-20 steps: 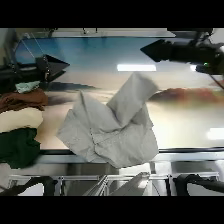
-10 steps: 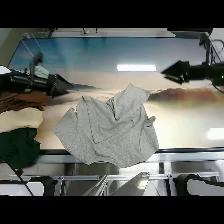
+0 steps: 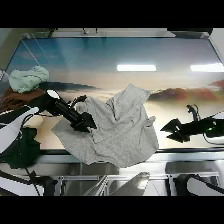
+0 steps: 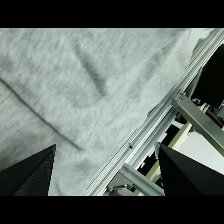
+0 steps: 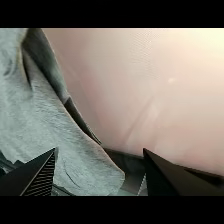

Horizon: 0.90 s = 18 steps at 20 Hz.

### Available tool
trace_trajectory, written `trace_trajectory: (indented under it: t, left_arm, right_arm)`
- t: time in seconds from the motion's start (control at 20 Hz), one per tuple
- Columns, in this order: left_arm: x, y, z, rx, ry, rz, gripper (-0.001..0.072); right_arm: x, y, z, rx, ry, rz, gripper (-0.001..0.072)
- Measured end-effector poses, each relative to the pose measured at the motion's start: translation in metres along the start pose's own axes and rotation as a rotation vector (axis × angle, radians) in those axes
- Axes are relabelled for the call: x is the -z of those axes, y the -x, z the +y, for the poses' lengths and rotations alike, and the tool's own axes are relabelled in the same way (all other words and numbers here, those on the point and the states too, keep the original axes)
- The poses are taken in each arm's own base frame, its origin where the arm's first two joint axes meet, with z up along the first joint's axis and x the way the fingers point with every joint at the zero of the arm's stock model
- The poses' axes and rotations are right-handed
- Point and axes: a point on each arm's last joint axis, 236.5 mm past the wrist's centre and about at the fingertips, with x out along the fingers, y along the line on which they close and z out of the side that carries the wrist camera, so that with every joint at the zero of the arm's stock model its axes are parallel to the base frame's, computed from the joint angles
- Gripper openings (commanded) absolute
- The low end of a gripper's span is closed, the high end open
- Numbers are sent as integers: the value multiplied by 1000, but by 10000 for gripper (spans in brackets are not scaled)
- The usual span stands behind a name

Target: Fold the shirts.

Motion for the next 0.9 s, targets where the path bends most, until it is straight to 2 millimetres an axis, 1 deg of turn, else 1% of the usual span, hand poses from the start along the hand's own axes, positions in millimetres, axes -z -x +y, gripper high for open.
trace_trajectory:
  t: [0.05,0.1,0.15,0.25,0.3,0.35,0.4,0.45,0.55,0.6,0.65,0.7,0.75,0.85,0.9]
  left_arm:
    - [-1,1,-2,6,-7,14,696]
    - [-3,6,-5,11,-21,21,696]
    - [-9,16,-8,14,-38,10,695]
    - [-27,46,-9,-5,-72,-62,695]
    - [-37,64,-5,-34,-81,-110,695]
    - [-49,83,3,-74,-75,-171,695]
    - [-58,101,13,-113,-67,-226,695]
    - [-67,117,21,-143,-54,-280,695]
    - [-84,144,35,-189,-42,-376,696]
    - [-92,153,41,-205,-36,-407,696]
    - [-101,158,47,-221,-37,-427,696]
    - [-109,161,49,-226,-37,-438,695]
    - [-118,161,51,-237,-49,-441,695]
    - [-137,154,50,-248,-78,-432,692]
    - [-143,147,49,-247,-90,-409,620]
  right_arm:
    - [8,-8,0,-11,-4,21,596]
    - [14,-15,3,-23,-4,41,596]
    - [19,-21,4,-27,1,60,594]
    - [28,-33,6,-20,18,93,594]
    - [33,-41,9,-19,28,116,593]
    - [39,-47,12,-19,39,141,540]
    - [46,-55,14,-16,59,173,331]
    - [51,-62,13,-6,85,191,221]
    - [51,-73,24,-26,126,183,221]
    - [50,-77,29,-39,135,178,213]
    - [49,-79,33,-50,143,174,73]
    - [47,-81,34,-49,152,163,19]
    - [47,-82,37,-56,153,162,19]
    - [45,-83,41,-66,157,154,19]
    - [45,-83,42,-71,159,154,19]
